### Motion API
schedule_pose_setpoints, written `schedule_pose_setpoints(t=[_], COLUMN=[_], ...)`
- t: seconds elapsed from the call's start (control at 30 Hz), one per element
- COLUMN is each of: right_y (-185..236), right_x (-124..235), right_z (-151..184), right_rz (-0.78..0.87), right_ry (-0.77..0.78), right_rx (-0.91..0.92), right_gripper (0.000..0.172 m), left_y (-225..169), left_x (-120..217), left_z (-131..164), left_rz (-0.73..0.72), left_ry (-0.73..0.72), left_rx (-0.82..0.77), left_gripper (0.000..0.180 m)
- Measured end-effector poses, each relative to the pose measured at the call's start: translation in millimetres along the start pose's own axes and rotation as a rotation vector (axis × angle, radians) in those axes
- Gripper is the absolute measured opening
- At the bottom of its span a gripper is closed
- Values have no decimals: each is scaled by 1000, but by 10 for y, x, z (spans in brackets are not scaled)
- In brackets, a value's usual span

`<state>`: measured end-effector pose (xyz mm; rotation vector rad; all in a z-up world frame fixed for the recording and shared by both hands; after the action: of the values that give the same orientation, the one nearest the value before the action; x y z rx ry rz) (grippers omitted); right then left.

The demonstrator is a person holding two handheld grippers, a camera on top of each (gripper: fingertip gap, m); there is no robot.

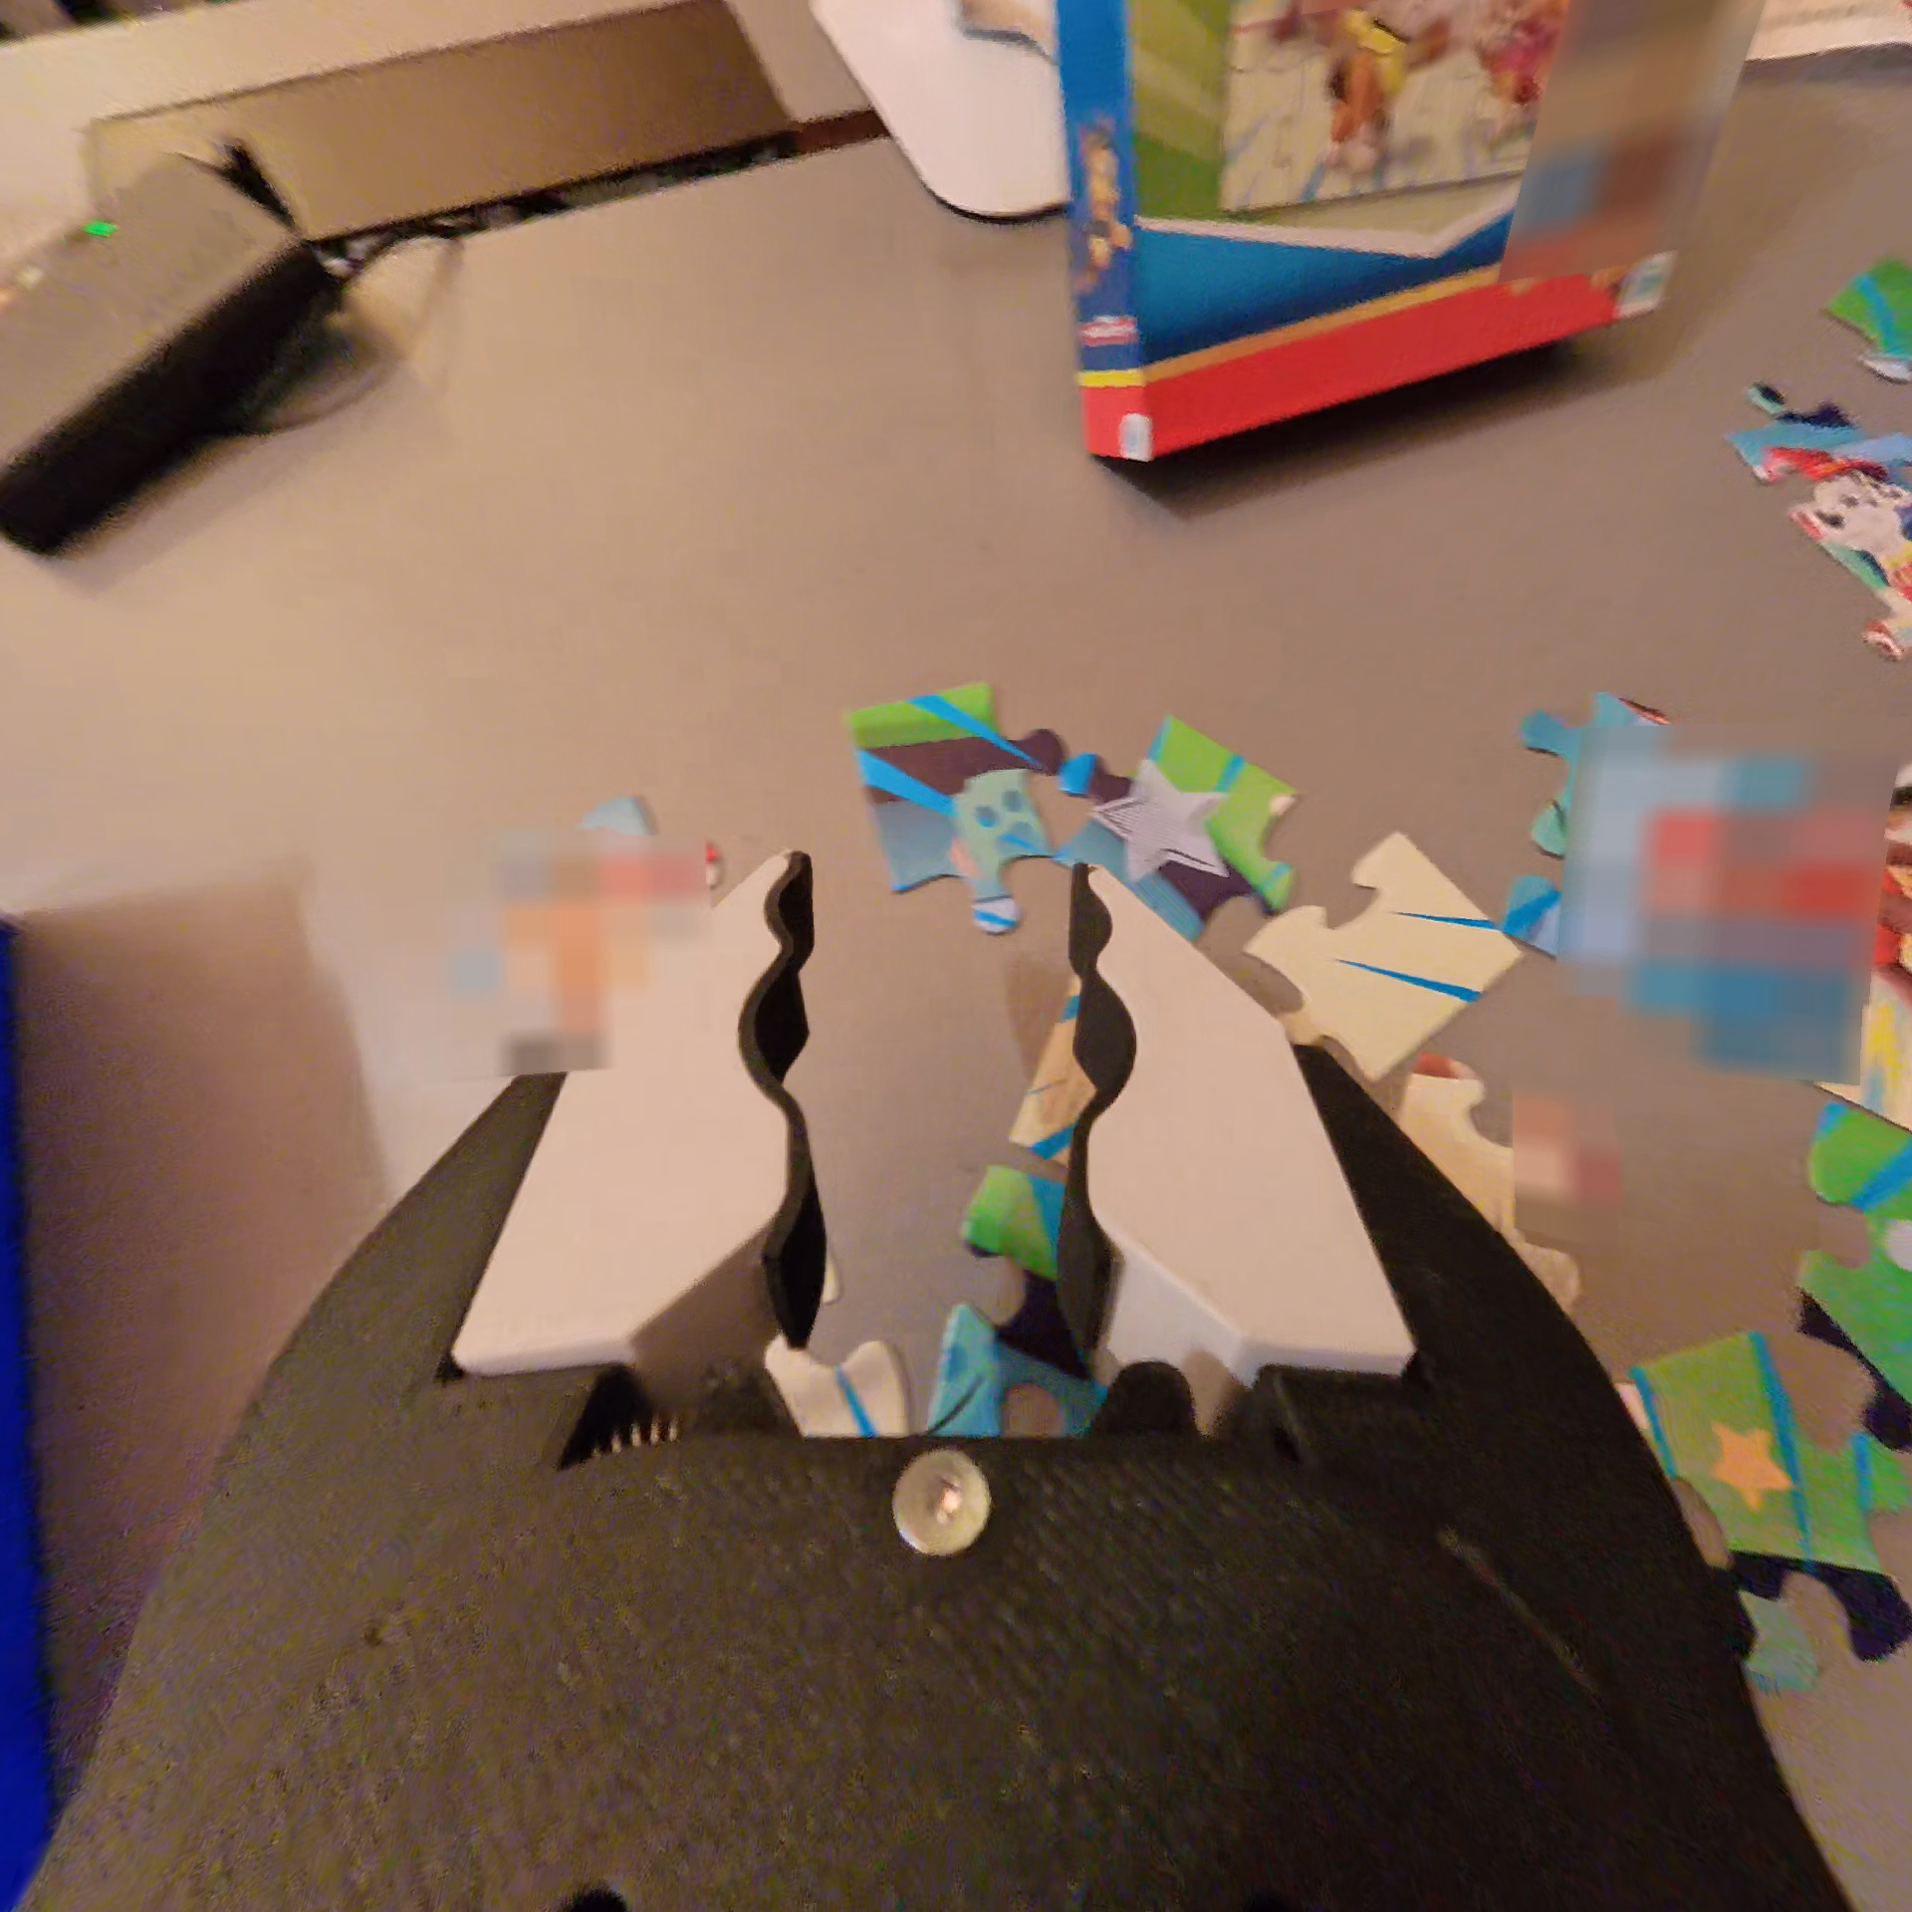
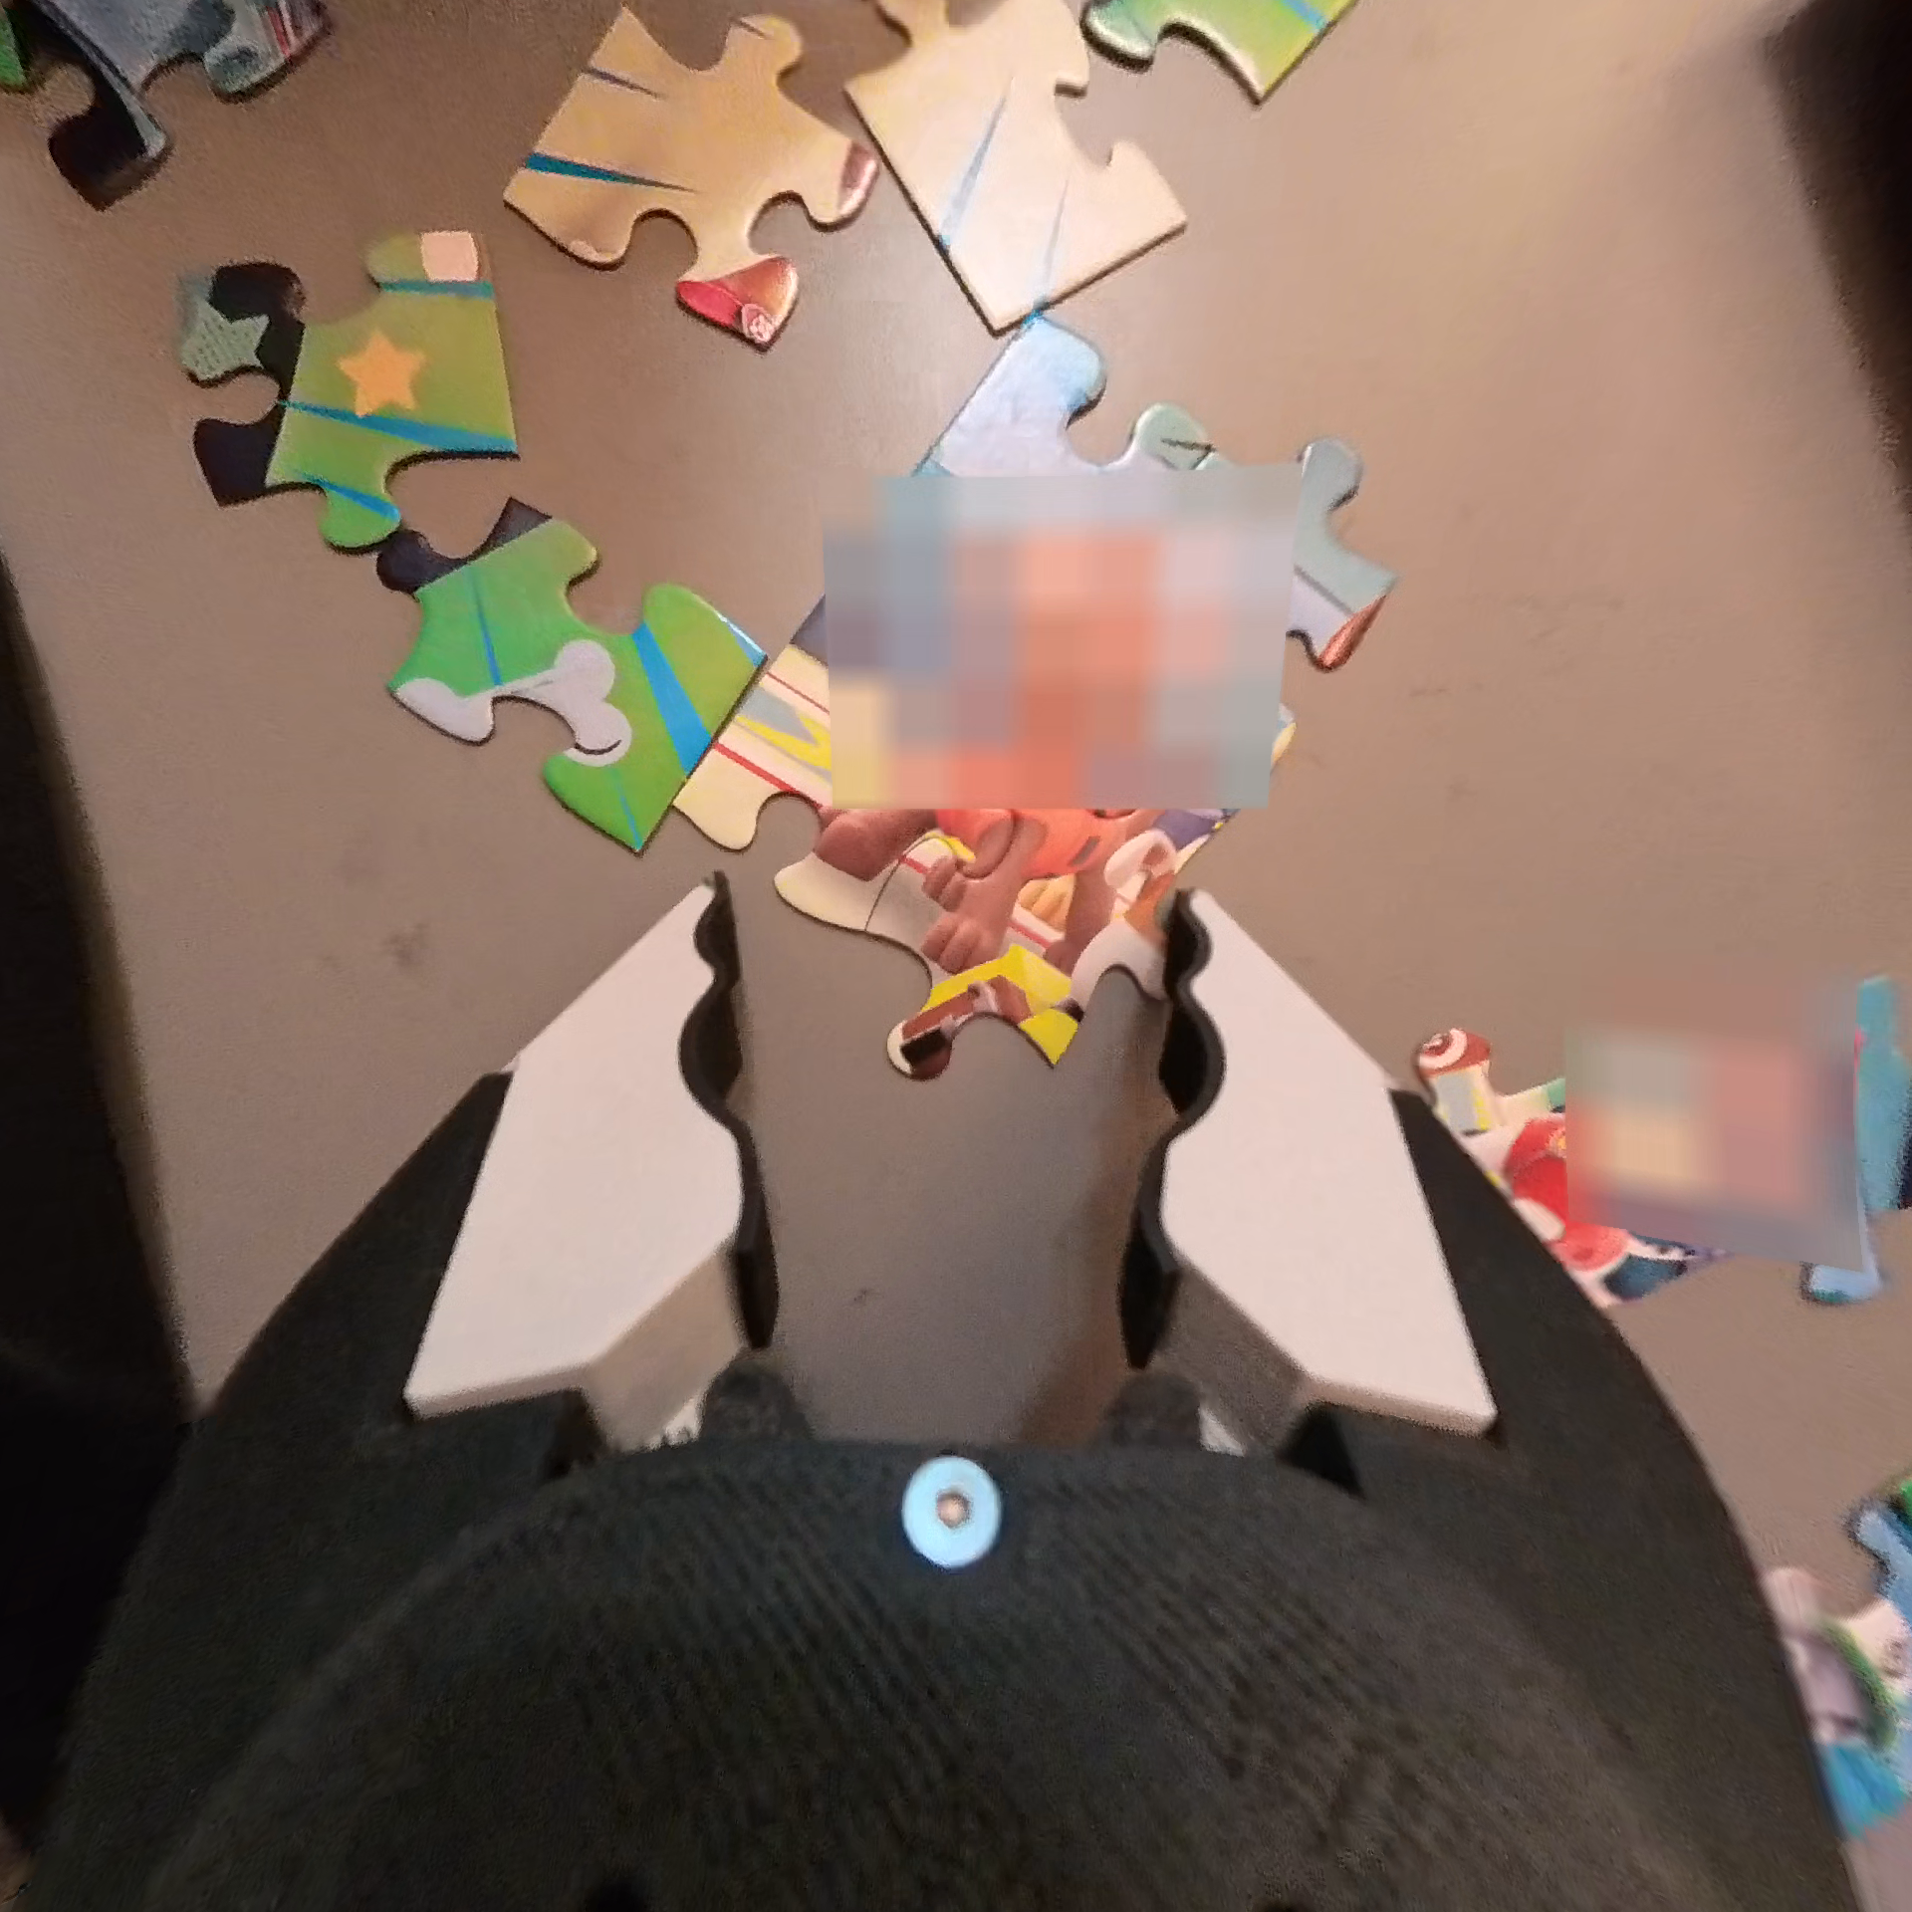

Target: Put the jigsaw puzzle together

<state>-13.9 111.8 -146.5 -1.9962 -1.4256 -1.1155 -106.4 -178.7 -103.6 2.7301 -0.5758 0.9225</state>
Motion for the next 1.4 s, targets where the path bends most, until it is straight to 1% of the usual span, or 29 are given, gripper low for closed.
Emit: schedule_pose_setpoints(t=[0.03, 0.07, 0.23, 0.37, 0.53, 0.73, 0.97, 1.13, 1.2, 1.23, 1.33, 1.4], right_y=[-39, -63, -41, -19, -129, -130, -62, -14, 21, 53, 146, 178], right_x=[3, -1, -56, -107, -141, -171, -171, -181, -174, -152, -31, 16], right_z=[-3, -5, -59, -115, -134, -155, -140, -129, -160, -190, -257, -253], right_rz=[18, 37, 154, 281, 437, 471, 487, 510, 489, 488, 562, 579], right_ry=[-20, -37, -86, -124, -202, -228, -233, -255, -260, -271, -311, -325], right_rx=[-32, -54, -198, -351, -509, -528, -548, -557, -516, -484, -385, -364], right_gripper=[74, 71, 71, 71, 71, 71, 71, 71, 71, 66, 58, 59], left_y=[92, 182, 555, 673, 689, 599, 501, 389, 345, 332, 292, 210], left_x=[28, 57, 178, 189, 169, 218, 236, 229, 221, 218, 186, 169], left_z=[-8, -11, 32, 71, 44, 5, 69, 82, 83, 88, 133, 171], left_rz=[-10, -20, -105, -135, -141, -96, -66, 4, 0, -8, -30, 4], left_ry=[-10, -20, -63, -81, -82, -121, -120, -124, -122, -119, -94, -72], left_rx=[19, 39, 114, 155, 144, 151, 154, 191, 177, 168, 133, 122], left_gripper=[49, 49, 49, 49, 49, 50, 50, 49, 49, 49, 46, 46])
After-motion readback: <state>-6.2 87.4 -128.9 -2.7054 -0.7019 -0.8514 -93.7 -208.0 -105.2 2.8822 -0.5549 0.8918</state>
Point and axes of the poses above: each gripper's, where its closed fingertips meet, x back along the fingers, z out of its underside, y = z × x across the jaws, the point moved 8 cm from there along x, back along the fingers, and after that the axes turned 7 degrees about -z, right-handed, at the moved point
